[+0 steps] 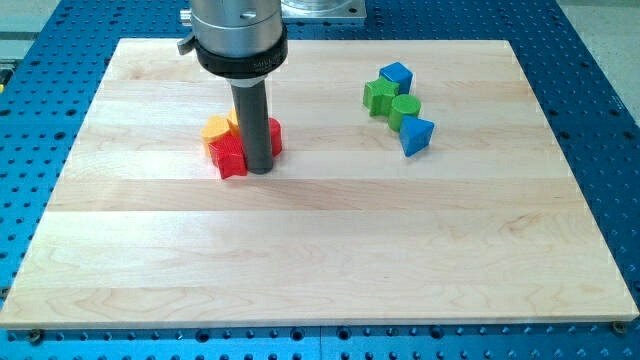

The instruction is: Place your arm to the right of the red circle

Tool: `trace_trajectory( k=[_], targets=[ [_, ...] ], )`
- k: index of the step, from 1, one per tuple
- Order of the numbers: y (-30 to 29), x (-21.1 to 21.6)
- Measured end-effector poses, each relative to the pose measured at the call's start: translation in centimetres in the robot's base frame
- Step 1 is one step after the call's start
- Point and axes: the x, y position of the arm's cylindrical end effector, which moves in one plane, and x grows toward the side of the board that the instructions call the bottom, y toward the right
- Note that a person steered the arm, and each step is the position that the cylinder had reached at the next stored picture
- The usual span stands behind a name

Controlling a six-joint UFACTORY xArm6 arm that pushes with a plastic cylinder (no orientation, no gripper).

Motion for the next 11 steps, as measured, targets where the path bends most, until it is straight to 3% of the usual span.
trace_trajectory(
  k=[2, 3, 7, 10, 11],
  targets=[
    [0.1, -1.2],
    [2.8, 1.0],
    [7.6, -1.6],
    [7.3, -1.7],
    [7.6, -4.1]
  ],
)
